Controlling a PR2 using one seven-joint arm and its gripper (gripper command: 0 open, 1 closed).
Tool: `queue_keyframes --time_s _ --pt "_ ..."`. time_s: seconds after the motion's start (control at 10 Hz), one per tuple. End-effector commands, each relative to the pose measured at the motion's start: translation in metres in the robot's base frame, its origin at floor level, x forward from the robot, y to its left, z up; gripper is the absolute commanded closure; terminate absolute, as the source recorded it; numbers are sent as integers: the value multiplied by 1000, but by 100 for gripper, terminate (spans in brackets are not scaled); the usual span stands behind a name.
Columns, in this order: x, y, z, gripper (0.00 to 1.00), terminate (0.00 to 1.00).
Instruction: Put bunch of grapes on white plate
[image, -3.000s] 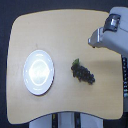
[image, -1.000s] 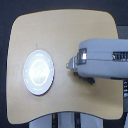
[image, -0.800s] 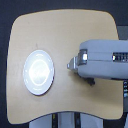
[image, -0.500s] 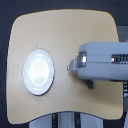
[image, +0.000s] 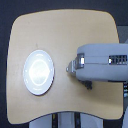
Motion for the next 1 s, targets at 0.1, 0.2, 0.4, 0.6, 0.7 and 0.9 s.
queue_keyframes --time_s 0.1,0.2,0.4,0.6,0.7,0.9 --pt "6 -9 9 100 0" --pt "7 -11 10 100 0" --pt "7 -11 11 100 0" --pt "7 -12 12 100 0" --pt "7 -12 12 100 0" --pt "5 -10 11 100 0"
